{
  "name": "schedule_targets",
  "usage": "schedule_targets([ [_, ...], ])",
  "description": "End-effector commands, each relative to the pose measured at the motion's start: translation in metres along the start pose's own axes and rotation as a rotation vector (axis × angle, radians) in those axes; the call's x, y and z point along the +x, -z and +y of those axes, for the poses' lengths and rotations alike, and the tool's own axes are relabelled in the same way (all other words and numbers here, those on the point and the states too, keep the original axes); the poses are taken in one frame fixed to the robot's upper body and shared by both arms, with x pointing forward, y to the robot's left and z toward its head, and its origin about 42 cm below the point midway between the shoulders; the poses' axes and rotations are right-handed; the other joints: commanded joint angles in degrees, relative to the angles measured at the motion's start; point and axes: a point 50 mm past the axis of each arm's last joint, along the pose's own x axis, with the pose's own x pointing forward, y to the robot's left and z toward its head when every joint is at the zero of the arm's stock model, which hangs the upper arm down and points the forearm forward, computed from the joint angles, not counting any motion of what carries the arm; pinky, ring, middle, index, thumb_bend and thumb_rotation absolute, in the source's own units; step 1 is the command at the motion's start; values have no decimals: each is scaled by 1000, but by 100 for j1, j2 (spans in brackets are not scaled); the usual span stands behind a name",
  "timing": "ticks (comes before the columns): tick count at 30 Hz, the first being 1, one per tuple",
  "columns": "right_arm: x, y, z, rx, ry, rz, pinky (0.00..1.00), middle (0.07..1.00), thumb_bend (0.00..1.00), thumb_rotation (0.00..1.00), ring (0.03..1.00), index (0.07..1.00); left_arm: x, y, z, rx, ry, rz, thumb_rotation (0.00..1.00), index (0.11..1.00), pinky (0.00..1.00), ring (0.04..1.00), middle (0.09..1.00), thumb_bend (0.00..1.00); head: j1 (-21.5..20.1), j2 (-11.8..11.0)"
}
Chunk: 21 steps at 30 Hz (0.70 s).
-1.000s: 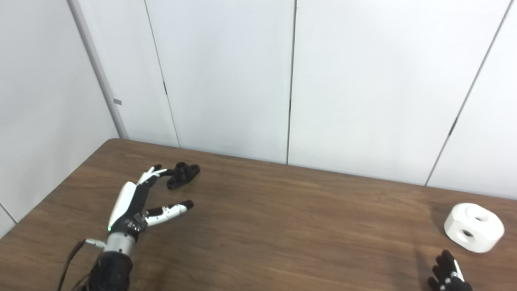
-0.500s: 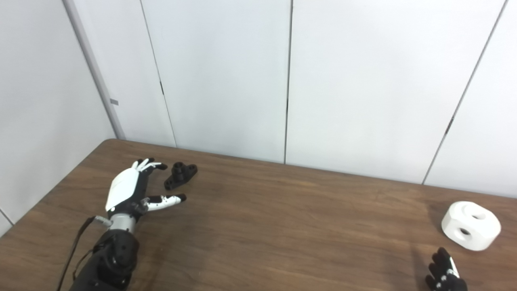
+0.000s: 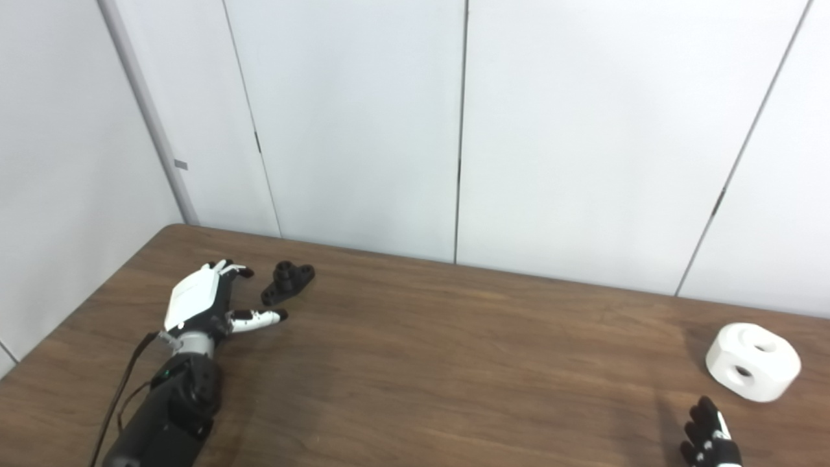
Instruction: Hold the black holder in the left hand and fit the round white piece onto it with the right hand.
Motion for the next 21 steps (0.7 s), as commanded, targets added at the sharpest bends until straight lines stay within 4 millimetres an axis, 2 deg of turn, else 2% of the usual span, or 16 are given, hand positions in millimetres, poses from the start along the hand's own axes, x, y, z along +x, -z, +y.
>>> schedule_targets([
  [1,0,-7,5,6,-10,-19,1000,1000,638,1000,1000,1000,20,-15,25,7,-87,-28,403,790,1000,1000,947,866,1,10],
  [6,-1,-8,5,12,-13,-20,1000,1000,637,1000,1000,1000,30,-16,22,6,-68,-16,382,787,1000,1000,949,863,-14,15],
  [11,-1,-8,6,11,-13,-13,1000,1000,627,1000,1000,1000,39,-22,19,-8,-51,-11,425,780,1000,997,942,881,-29,9],
  [21,-1,-8,6,16,-17,-10,1000,1000,608,1000,1000,1000,50,-31,15,-31,-29,0,396,764,1000,1000,941,873,-55,-16],
])
